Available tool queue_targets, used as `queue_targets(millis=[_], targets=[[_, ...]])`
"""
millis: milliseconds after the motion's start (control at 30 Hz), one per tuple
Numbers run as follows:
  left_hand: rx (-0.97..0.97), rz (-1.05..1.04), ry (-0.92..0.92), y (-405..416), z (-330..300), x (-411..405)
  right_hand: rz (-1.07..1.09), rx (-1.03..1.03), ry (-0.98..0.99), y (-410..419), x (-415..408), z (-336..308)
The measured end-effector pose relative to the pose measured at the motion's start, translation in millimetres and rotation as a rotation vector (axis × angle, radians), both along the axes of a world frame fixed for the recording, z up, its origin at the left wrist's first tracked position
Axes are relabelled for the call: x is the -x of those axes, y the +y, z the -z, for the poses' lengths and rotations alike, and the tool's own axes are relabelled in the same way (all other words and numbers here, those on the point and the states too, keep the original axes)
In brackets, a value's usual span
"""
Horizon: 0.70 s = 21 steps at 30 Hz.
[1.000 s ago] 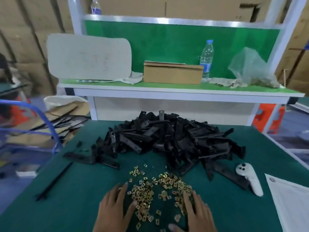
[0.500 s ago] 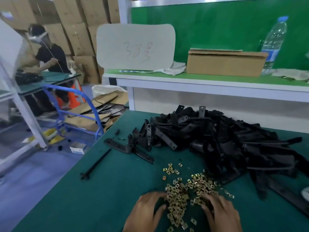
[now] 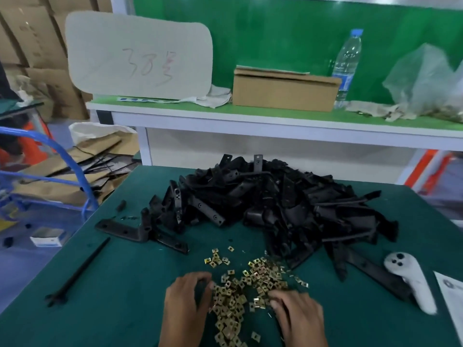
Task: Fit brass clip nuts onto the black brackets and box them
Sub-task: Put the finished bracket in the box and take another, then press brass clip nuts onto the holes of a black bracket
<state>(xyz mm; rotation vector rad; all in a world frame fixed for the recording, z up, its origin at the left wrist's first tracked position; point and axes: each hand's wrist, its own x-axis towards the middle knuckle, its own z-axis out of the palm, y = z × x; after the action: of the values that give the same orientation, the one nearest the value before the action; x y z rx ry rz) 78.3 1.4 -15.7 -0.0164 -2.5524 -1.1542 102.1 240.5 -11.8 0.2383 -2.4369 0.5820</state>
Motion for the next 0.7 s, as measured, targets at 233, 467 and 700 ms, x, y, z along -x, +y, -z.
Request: queue_targets(millis=[233,467,700], targets=[[-0.051,-0.035,0.087,3,2,23,0.035,0.105,-0.157,2,40,-19],[-0.076,0.03,-0.024,-2,13,13,0.253,0.707,-0.278,7,-7,4],[-0.173,-0.106,-0.169,1,6,23,0.171,2.153,-0.53,31,33,-53]])
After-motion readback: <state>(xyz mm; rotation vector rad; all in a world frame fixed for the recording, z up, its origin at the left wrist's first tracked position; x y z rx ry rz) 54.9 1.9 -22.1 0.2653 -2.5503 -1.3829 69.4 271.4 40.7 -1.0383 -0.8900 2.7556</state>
